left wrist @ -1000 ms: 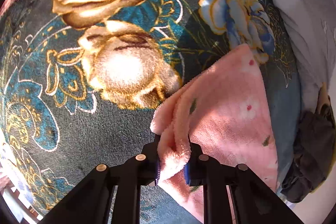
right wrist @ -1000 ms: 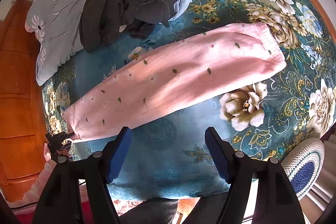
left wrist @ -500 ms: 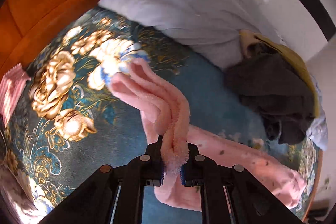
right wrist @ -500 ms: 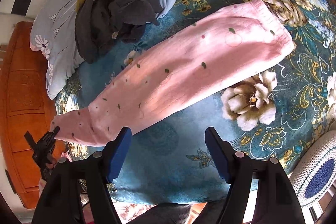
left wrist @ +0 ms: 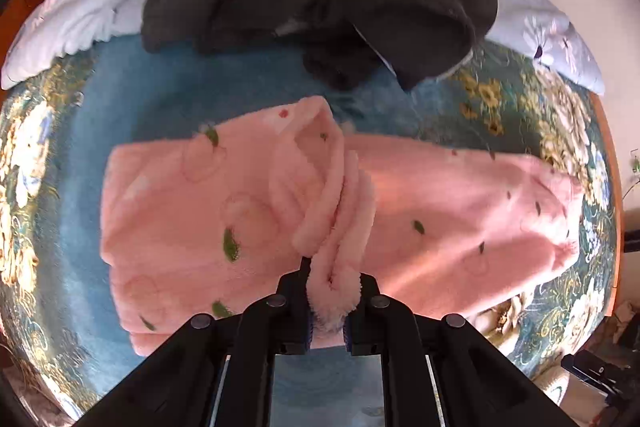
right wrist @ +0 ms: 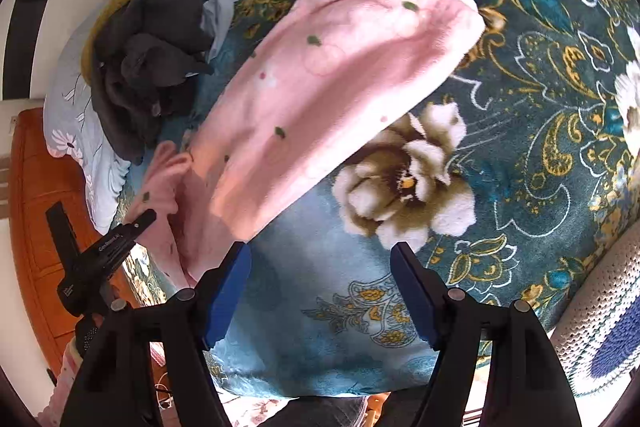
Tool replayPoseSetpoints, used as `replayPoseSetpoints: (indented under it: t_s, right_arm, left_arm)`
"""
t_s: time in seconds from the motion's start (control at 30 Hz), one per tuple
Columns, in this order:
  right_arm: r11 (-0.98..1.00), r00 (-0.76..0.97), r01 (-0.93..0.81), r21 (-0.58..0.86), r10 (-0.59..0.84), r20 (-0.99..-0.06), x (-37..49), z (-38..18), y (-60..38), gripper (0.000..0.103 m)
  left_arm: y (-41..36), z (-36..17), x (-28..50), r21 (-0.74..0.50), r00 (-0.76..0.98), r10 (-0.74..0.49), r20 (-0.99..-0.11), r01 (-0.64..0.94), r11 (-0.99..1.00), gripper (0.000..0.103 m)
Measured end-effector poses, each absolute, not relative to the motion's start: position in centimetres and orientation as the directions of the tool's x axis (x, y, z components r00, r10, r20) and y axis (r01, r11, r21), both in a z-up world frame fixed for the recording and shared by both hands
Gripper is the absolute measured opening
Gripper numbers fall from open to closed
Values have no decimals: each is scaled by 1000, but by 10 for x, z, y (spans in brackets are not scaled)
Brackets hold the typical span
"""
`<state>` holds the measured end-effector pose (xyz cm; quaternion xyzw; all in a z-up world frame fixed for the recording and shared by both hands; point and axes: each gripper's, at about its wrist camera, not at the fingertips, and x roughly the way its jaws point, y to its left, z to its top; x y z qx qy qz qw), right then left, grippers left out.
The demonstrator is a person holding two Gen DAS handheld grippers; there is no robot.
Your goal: Fold clothes
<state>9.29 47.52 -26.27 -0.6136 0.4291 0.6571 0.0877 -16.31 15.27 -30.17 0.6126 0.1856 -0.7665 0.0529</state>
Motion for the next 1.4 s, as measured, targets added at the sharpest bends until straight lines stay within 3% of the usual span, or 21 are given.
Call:
replayPoseSetpoints:
  t_s: [0.23,0.3,0.37,0.43,0.57,0.7,0.8,0.83,0.9,0.93,1.03,1.17,1.4]
  right_arm:
    - [-521,-302,-691,500,-421,-856,92,-296,516,73]
    - [-482,-341,-710,514,-404,-849,88,-305,533,73]
    - [-435,-383,-733,523,-372,-846,85,-314,552,73]
    - [-373,-421,-761,531,-339,-841,82,-325,573,73]
    - [-238,-454,-820,521,-285,-845,78,-353,610,73]
    - [-150,-446,-858,490,-253,-858,71,-376,632,73]
    - [-88,-461,-863,498,-268,-846,65,-386,636,73]
    - [-69,-470,-861,504,-272,-840,63,-387,636,72]
    - [-40,-495,-850,525,-278,-823,60,-387,636,55]
    - [-41,-491,-852,521,-279,-825,59,-385,636,44]
    - [-101,-454,-865,492,-264,-851,48,-370,634,27]
    - [-227,-461,-830,510,-235,-856,30,-329,625,24]
    - [-583,-493,-638,502,-191,-849,-21,-230,554,23]
  left_arm:
    - [200,-347,-178,-206,-75,193,-978,253,-945,15]
    - [201,-356,-177,-235,-19,239,-971,276,-932,23]
    - [201,-358,-174,-289,0,303,-953,305,-908,44]
    - [201,-354,-171,-339,-2,358,-934,325,-883,52]
    - [195,-340,-173,-340,-44,347,-937,350,-873,55]
    - [158,-338,-177,-396,-135,384,-913,516,-760,56]
    - [137,-352,-180,-363,-129,364,-922,615,-700,56]
    - [135,-358,-180,-357,-117,371,-921,633,-687,56]
    - [136,-372,-180,-354,-92,396,-914,656,-666,56]
    - [141,-379,-181,-349,-70,405,-911,654,-671,56]
    - [167,-395,-188,-287,24,365,-931,569,-770,59]
    - [176,-394,-192,-268,44,338,-940,521,-811,60]
    - [143,-336,-159,-418,-129,412,-902,503,-756,60]
